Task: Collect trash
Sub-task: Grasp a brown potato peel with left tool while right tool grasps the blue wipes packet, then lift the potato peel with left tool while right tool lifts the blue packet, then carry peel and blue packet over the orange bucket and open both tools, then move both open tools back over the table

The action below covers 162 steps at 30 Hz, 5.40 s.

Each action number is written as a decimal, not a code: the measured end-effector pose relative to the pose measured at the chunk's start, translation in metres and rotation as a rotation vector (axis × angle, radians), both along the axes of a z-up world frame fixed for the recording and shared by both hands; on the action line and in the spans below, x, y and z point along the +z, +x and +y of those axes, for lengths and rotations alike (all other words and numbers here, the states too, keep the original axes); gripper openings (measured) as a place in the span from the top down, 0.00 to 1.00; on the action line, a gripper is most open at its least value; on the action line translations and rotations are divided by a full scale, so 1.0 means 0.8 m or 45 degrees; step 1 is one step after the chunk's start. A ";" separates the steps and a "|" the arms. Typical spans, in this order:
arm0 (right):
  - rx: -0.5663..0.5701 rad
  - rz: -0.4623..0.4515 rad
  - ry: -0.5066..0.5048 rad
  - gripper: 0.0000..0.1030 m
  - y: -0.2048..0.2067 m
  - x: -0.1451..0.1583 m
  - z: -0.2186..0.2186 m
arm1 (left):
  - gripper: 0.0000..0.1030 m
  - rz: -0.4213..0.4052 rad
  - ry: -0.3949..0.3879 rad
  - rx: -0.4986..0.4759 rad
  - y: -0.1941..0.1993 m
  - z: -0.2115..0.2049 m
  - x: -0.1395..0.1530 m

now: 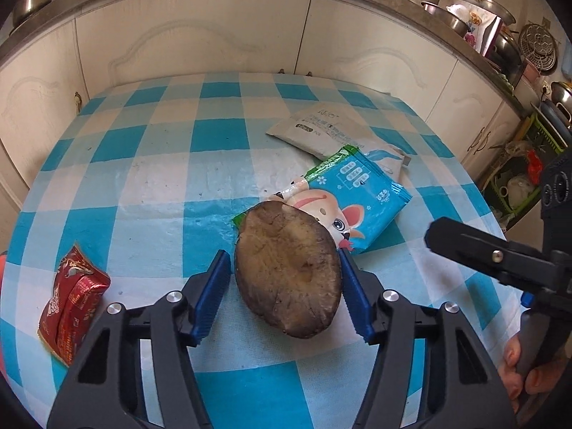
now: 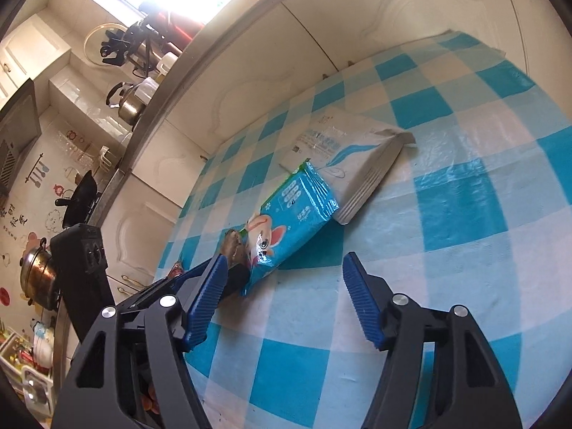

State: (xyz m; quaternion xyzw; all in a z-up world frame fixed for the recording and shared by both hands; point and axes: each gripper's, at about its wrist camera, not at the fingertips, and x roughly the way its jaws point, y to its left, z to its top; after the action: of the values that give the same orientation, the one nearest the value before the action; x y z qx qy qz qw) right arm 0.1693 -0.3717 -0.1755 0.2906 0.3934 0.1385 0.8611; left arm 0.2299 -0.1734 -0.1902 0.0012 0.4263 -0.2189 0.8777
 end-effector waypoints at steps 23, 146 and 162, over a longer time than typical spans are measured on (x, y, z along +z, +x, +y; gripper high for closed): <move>-0.039 0.062 0.093 0.59 0.060 -0.019 0.011 | 0.43 0.022 -0.123 -0.004 0.003 0.013 -0.001; 0.865 0.063 -0.373 0.36 0.136 0.018 0.570 | 0.26 0.027 -0.362 0.934 -0.071 0.537 -0.065; 0.548 -0.082 -0.353 0.12 0.090 0.073 0.444 | 0.13 0.013 -0.185 0.981 -0.093 0.522 -0.043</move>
State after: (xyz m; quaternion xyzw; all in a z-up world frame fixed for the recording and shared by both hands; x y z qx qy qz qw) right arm 0.2411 -0.0166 -0.1173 0.0747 0.4339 0.2723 0.8556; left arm 0.1552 0.2445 -0.2248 -0.2222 0.3832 0.0971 0.8913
